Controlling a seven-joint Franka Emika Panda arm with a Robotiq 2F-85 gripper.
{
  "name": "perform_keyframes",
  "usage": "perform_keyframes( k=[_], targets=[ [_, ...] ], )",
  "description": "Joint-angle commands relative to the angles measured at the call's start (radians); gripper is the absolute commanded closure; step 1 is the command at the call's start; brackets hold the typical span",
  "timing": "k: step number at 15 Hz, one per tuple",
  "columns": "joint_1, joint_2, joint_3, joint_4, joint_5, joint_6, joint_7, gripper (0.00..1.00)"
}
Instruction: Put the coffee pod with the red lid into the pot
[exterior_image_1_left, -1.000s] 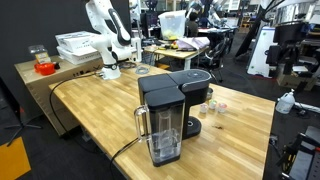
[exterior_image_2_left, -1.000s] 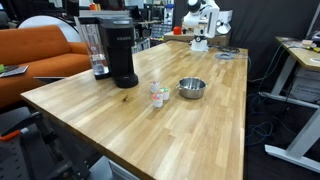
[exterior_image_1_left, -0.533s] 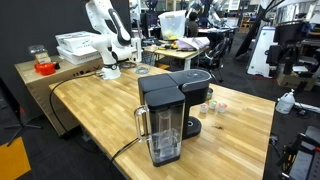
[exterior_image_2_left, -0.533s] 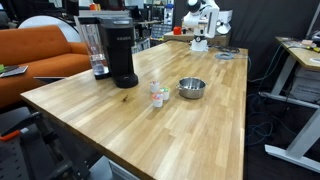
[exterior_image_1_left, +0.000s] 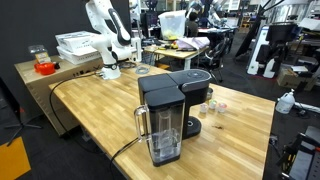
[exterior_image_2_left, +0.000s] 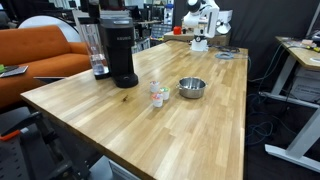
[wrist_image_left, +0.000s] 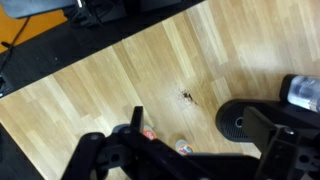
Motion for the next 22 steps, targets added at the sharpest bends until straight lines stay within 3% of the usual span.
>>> perform_keyframes(
  k=[1,6,7,10,22],
  targets=[
    [-0.032,0.113,0.023,0.045,-0.045,0.136,0.048,0.00],
    [-0.047,0.317,0.023,0.115,-0.117,0.286,0.174,0.00],
    [-0.034,0.258,0.008,0.069,-0.088,0.270,0.121,0.00],
    [-0.032,0.326,0.008,0.111,-0.096,0.289,0.152,0.00],
    [-0.043,0.372,0.005,0.146,-0.145,0.327,0.210,0.00]
  ],
)
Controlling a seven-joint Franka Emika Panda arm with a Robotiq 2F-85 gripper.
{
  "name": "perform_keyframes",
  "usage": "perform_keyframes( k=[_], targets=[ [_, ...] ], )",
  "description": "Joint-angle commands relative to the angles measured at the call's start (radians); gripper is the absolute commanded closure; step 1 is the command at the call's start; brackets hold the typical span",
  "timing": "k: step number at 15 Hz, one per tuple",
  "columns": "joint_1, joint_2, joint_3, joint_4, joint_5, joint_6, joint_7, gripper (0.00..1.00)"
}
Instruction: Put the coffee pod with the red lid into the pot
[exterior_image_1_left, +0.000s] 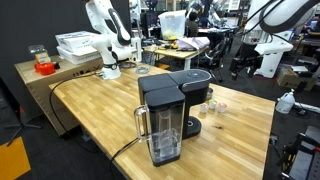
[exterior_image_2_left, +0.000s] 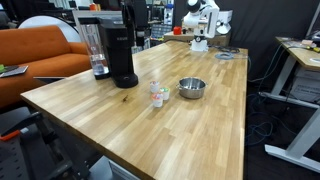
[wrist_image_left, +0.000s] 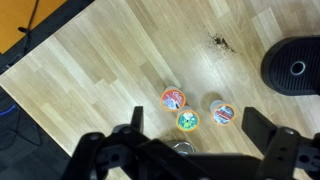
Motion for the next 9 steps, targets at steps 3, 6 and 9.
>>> perform_keyframes(
  k=[3,6,9],
  targets=[
    [-0.017,0.104,-0.004,0.075,-0.023,0.039,0.045,0.00],
    [-0.013,0.177,-0.011,0.110,0.009,0.032,0.032,0.00],
    [-0.009,0.247,-0.015,0.147,0.018,0.033,0.029,0.00]
  ],
)
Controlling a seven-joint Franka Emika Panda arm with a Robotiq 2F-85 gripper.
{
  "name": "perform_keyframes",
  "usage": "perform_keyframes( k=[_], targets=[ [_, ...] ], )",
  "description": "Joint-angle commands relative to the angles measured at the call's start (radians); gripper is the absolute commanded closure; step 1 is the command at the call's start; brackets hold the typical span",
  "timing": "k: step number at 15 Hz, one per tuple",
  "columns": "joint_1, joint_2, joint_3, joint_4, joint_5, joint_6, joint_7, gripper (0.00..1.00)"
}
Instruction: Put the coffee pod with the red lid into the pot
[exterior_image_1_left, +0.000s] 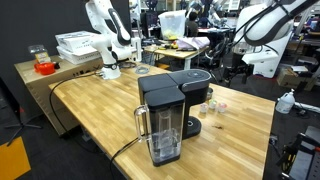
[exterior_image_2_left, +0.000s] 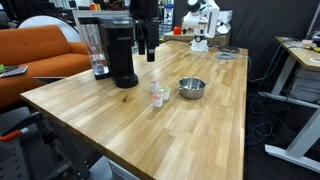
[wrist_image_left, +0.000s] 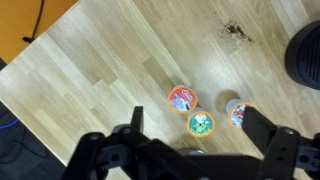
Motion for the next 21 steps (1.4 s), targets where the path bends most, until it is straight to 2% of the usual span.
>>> perform_keyframes(
  k=[1,12,13,21],
  targets=[
    [0.002,0.076,-0.007,0.062,0.019,-0.001,0.003,0.00],
    [-0.001,0.278,-0.015,0.200,0.090,-0.034,-0.001,0.00],
    [0.011,0.260,-0.021,0.175,0.065,-0.003,-0.003,0.00],
    [0.010,0.280,-0.024,0.190,0.080,-0.006,-0.003,0.00]
  ],
)
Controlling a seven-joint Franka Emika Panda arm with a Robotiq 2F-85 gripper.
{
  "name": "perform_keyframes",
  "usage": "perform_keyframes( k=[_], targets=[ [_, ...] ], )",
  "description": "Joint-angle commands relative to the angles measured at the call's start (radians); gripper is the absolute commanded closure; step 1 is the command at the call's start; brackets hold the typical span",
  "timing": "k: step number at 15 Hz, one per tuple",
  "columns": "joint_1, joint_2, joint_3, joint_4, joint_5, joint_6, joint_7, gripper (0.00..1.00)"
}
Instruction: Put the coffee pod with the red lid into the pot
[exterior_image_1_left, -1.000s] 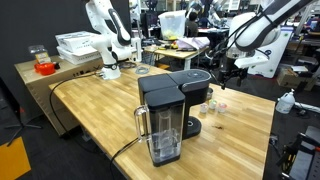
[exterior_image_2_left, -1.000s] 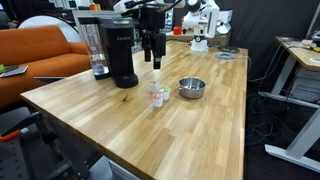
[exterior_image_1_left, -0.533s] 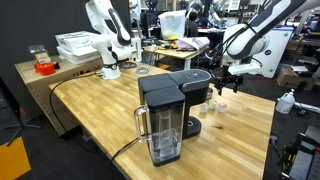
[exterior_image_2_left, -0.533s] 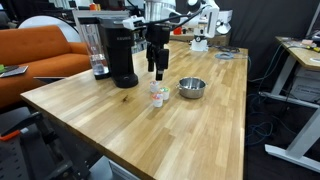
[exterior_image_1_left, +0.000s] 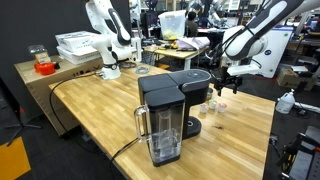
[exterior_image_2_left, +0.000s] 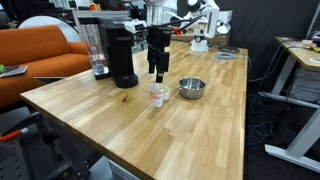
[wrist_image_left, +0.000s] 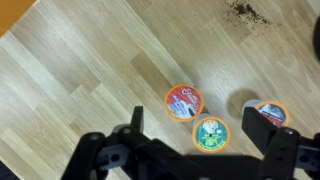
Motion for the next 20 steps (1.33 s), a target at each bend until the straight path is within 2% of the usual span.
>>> perform_keyframes(
  k=[1,8,15,20],
  targets=[
    [0.010,0.001,-0.010,0.002,0.005,-0.003,-0.004,0.00],
    [-0.020,0.088,0.001,0.057,0.096,-0.006,-0.038,0.00],
    [-0.030,0.260,-0.022,0.198,0.087,-0.032,-0.033,0.00],
    [-0.027,0.307,-0.003,0.272,0.090,-0.065,-0.050,0.00]
  ],
)
